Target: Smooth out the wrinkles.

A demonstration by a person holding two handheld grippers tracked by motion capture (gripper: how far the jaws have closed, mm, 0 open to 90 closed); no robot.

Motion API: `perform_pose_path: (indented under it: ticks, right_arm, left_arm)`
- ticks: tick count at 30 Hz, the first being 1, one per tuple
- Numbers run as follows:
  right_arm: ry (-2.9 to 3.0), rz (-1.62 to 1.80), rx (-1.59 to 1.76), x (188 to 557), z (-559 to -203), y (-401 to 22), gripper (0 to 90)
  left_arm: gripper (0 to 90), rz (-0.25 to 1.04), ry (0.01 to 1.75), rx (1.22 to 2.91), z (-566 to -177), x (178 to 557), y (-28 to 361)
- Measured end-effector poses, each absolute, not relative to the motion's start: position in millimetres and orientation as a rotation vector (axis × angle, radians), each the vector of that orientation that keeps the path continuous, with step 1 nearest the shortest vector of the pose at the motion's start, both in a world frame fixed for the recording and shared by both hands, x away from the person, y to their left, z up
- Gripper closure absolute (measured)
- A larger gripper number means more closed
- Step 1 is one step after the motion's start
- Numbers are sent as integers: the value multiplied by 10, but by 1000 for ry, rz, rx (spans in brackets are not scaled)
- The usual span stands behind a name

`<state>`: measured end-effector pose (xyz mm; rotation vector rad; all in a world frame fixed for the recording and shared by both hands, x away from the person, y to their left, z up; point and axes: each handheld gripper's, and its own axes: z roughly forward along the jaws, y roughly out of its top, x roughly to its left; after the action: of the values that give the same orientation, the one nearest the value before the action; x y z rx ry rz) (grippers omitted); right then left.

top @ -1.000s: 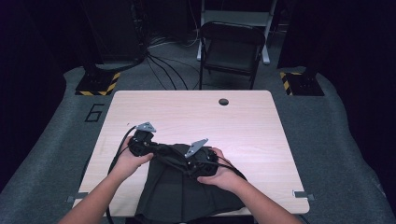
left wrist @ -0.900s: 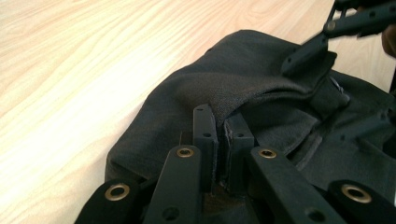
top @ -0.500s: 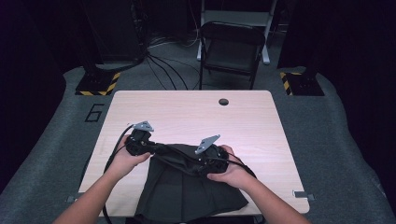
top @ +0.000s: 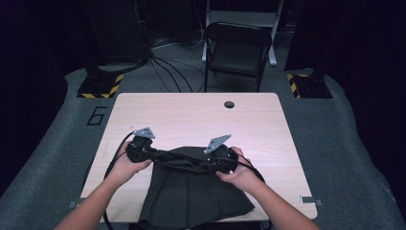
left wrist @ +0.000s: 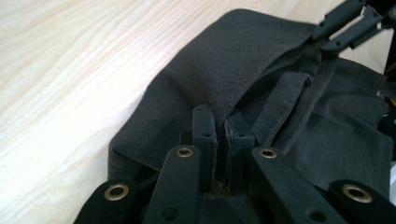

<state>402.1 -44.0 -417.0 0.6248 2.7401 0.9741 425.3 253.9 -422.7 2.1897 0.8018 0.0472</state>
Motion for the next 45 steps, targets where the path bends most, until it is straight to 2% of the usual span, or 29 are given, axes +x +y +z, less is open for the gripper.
perform_pose_path:
  ticks: [4,5,8,10,14,22,31,45]
  right_arm:
    - [2731,974,605,4001,-4171,-421,820]
    - [2723,970,576,3984,-4168,-410,796]
    - [2655,945,547,3926,-4165,-347,618]
    - [2614,935,530,3897,-4164,-320,561]
    - [2568,917,515,3880,-4153,-316,503]
    - [2565,960,546,3887,-4107,-335,443]
    - [2546,967,493,3910,-4052,-146,195]
    - [2570,1008,415,4034,-3866,263,164]
  left_arm:
    - [854,33,791,2206,-4249,4233,2540]
    - [854,30,789,2203,-4249,4229,2536]
    - [853,43,780,2204,-4245,4223,2529]
    - [853,40,781,2209,-4240,4220,2530]
    - [851,33,786,2205,-4237,4217,2528]
    - [846,19,795,2205,-4245,4227,2548]
    - [848,52,818,2180,-4166,4281,2515]
    - [853,77,746,2242,-4023,4249,2397]
